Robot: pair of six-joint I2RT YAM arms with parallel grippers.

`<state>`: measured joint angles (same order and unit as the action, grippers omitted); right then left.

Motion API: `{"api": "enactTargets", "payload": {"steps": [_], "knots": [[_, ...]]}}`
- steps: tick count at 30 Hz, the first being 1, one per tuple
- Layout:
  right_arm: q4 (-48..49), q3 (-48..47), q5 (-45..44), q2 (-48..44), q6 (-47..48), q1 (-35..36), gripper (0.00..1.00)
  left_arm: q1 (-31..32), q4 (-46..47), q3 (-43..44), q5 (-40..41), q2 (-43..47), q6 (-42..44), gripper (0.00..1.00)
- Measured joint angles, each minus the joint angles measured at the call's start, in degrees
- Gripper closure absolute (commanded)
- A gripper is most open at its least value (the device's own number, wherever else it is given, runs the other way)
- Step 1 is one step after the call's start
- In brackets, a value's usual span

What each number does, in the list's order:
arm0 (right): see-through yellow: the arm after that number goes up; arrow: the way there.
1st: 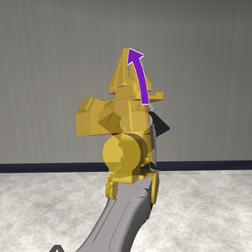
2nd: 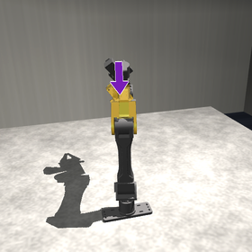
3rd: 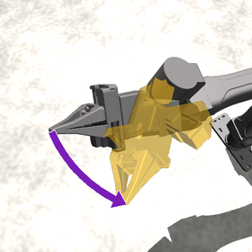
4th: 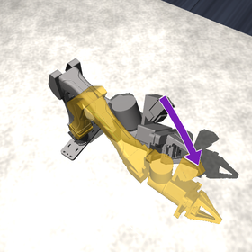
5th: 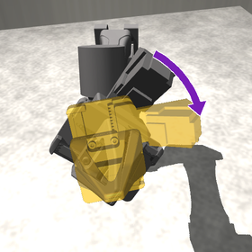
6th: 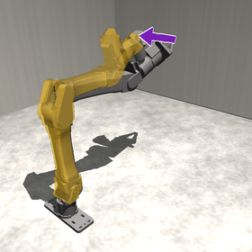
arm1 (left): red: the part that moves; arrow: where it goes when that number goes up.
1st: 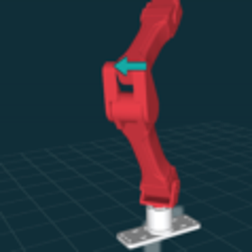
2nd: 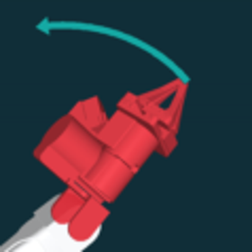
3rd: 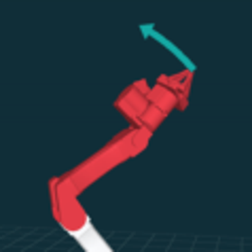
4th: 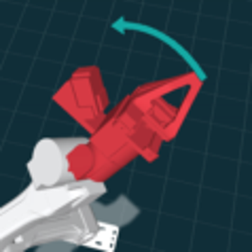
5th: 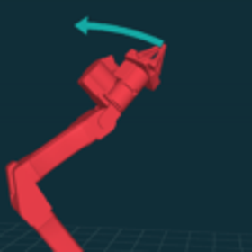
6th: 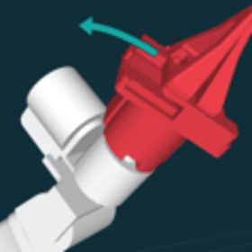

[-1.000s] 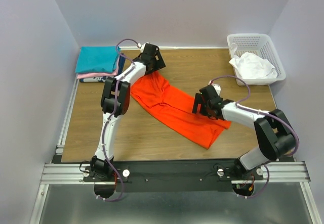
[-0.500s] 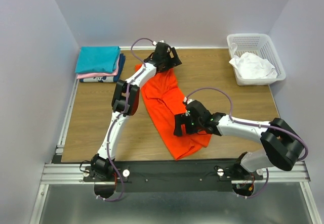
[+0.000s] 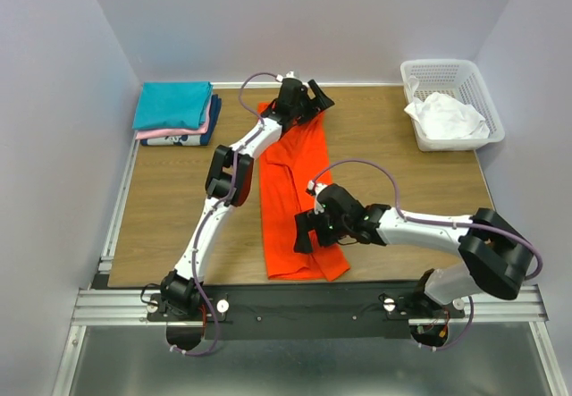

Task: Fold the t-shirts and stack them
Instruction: Fold the tshirt

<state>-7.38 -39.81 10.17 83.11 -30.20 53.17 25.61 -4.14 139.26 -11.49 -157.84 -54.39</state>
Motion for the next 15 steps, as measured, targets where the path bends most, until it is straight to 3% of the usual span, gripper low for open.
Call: {"api": "enactTargets", "payload": {"steps": [15], "knots": [[-2.19, -1.16, -10.27, -10.58, -0.94, 0.02, 0.00, -0.02, 14.56, 6.40, 1.18, -7.23, -11.34, 0.01]]}}
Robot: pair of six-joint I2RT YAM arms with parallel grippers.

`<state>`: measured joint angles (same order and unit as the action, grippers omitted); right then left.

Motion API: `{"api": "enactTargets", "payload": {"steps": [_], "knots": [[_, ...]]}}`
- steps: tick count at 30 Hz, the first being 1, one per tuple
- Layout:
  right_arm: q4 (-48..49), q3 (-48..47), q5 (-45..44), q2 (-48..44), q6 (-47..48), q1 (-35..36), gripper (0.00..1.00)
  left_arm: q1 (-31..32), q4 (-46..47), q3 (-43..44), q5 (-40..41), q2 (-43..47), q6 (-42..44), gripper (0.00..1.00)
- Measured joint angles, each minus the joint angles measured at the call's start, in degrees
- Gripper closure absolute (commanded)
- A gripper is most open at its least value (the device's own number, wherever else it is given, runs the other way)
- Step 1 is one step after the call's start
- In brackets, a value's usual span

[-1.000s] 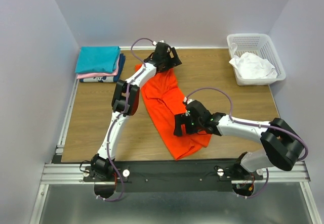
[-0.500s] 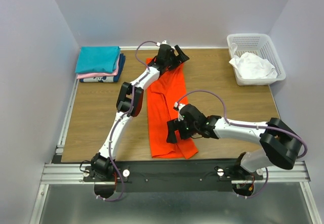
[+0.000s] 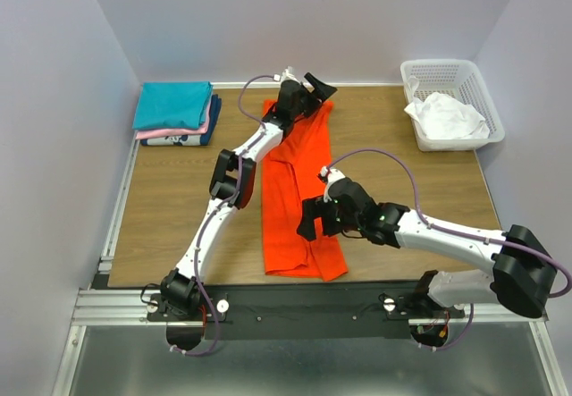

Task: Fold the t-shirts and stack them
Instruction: Fold the tshirt

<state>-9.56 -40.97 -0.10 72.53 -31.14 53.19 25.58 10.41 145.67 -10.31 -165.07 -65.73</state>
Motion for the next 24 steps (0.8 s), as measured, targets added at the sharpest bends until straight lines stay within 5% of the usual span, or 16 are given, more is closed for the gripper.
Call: {"api": "enactTargets", "payload": {"steps": [6, 13, 19, 24], "knots": [[-2.23, -0.22, 0.76, 0.00, -0.11, 0.00, 0.00, 0.02, 0.00, -1.29, 1.27, 4.55, 3.50, 0.01], [-9.49, -2.97, 1.66, 1.86, -0.31, 4.44, 0.08, 0.22, -4.50, -20.06, 1.90, 32.37, 15.96, 0.02], [-13.90, -3.41, 0.07, 2.47, -1.33, 7.41, 0.22, 1.57, -0.50, -57.64, 6.99, 74.14, 22.43, 0.02], [-14.82, -3.37, -1.81, 3.93, -2.16, 7.96, 0.41, 4.11, 2.51, -84.72, 11.43, 89.39, 21.64, 0.02]]}}
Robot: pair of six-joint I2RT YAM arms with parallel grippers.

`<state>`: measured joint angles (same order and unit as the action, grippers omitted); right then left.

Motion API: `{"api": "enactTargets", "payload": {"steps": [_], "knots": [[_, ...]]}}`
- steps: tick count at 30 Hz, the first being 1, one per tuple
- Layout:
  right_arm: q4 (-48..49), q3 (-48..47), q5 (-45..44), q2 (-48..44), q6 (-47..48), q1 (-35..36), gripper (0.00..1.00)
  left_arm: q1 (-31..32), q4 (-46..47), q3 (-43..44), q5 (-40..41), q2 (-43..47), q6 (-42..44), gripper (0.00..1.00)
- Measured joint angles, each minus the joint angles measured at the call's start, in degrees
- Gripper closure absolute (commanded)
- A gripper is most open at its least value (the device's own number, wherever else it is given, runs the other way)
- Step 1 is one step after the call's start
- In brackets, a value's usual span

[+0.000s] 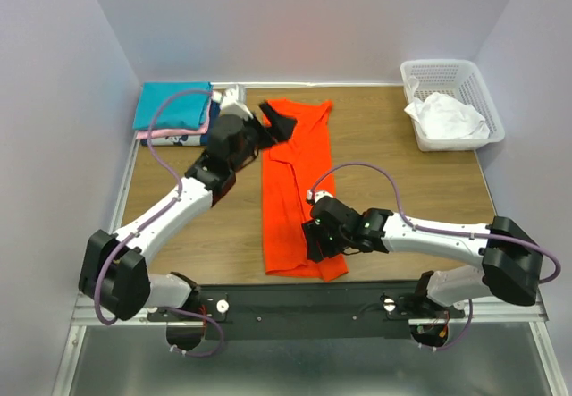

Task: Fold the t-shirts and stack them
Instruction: Fold the tshirt

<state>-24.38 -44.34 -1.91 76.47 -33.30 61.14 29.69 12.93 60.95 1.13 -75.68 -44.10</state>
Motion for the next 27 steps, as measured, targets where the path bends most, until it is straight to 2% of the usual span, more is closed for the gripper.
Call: {"api": "enactTargets", "payload": {"steps": [5, 6, 8, 9, 12, 19, 27], "knots": [[-0.85, 0.02, -0.33, 3.69, -0.13, 0.55, 0.44, 3.26, -8.39, -15.67, 2.23, 1.49, -1.29, 0.02], [-0.98, 0.02, -0.33, 4.04, -0.13, 0.57, 0.48, 3.89, -10.14, -18.36, 2.78, 2.64, -1.81, 0.02], [-1.03, 0.02, -0.28, 4.94, -0.04, 0.70, 0.50, 5.18, -13.44, -24.28, 2.95, 8.24, -3.19, 0.02], [-1.01, 0.00, -0.26, 5.33, -0.15, 0.72, 0.55, 5.60, -14.60, -26.36, 2.93, 10.95, -3.93, 0.02], [-0.96, 0.00, -0.22, 7.10, -0.15, 0.74, 0.58, 7.32, -15.89, -30.10, 2.95, 16.74, -5.40, 0.02], [-0.90, -0.17, -0.17, 9.03, -0.39, 0.92, 0.64, 10.03, -19.87, -35.58, 2.91, 19.76, -7.98, 0.02], [-0.98, -0.72, -0.17, 9.07, -1.18, 1.29, 0.82, 11.32, -22.97, -39.82, 2.25, 22.47, -10.78, 0.02]]}}
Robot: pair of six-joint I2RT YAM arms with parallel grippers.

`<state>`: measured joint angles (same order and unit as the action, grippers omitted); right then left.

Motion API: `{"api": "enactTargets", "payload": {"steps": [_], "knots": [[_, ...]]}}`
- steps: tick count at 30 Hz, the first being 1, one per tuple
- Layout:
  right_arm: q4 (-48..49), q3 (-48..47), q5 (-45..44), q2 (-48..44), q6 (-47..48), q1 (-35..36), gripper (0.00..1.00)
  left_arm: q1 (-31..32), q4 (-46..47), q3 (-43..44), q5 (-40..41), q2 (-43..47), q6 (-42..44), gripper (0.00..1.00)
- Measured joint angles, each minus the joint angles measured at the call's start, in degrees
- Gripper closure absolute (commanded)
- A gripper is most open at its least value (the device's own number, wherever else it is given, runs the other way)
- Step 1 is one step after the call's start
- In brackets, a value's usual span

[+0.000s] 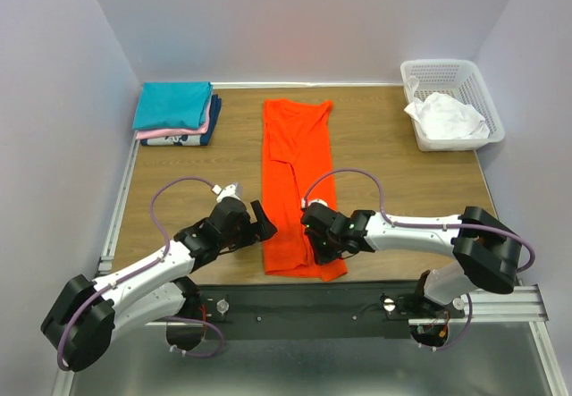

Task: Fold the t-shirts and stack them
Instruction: Fold the tshirt

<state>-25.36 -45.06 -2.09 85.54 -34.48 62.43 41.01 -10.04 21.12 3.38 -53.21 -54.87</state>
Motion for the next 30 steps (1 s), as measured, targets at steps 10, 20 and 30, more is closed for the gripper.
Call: {"api": "enactTargets", "payload": {"steps": [10, 20, 30], "knots": [[-0.11, -0.85, -0.20, 0.00, -0.70, 0.11, 0.99, 1.27, -0.72, -2.29, -3.10, 0.26, -1.14, 0.02], [-1.22, -1.92, 0.57, -3.56, -1.64, 0.11, 0.99, 3.21, 0.55, -3.54, -5.79, -0.04, -1.64, 0.39], [-1.20, -5.92, 1.11, -2.45, -3.10, 0.13, 0.99, 4.15, 0.09, -4.33, -6.64, -0.11, -1.81, 0.41]]}}
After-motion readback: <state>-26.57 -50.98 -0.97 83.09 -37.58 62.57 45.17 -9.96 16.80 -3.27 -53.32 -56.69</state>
